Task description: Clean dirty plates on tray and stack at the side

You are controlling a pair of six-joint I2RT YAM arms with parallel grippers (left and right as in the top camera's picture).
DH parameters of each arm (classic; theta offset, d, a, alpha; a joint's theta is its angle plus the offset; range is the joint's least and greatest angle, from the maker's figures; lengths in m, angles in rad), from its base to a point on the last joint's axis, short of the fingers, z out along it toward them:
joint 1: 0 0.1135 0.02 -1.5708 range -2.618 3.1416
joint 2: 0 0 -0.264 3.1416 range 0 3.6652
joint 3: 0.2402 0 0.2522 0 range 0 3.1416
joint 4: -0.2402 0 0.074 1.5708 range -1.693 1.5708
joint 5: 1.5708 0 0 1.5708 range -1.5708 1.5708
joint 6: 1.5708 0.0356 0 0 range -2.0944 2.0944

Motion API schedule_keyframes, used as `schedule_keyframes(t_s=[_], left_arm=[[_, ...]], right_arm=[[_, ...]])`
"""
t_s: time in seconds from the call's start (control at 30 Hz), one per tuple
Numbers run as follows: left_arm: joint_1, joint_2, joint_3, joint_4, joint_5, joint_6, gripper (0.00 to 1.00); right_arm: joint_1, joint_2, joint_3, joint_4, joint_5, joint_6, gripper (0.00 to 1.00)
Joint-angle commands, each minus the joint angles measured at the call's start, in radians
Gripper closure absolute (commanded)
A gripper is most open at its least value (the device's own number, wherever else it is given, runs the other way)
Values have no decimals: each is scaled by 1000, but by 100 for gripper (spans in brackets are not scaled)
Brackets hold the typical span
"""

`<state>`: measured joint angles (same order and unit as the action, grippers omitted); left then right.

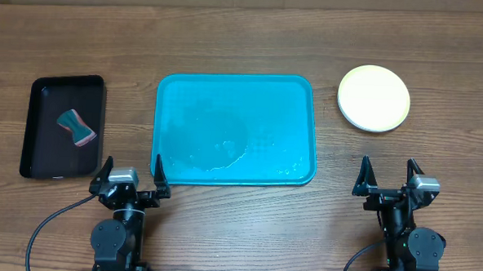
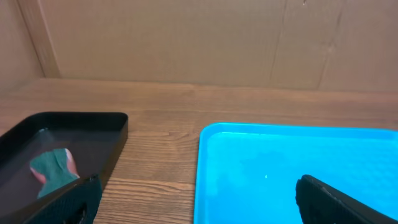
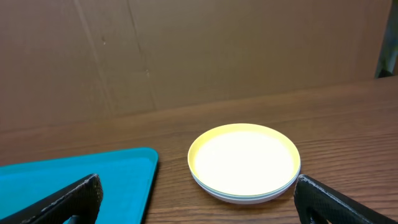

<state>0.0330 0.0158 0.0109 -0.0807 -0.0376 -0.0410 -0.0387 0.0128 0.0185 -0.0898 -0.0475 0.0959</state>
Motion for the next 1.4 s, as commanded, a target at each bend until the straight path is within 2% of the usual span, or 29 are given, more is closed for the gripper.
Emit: schedule_keyframes(t_s=[0.0, 0.57, 1.37], left_arm=[[-3, -13, -6, 2, 8, 64, 0], [-3, -13, -6, 3, -22, -27, 0], [-3, -11, -6, 6, -6, -26, 0]], right_arm=[[-2, -10, -10, 8, 5, -7, 0], [-2, -10, -10, 8, 5, -7, 0], [-2, -10, -10, 8, 5, -7, 0]])
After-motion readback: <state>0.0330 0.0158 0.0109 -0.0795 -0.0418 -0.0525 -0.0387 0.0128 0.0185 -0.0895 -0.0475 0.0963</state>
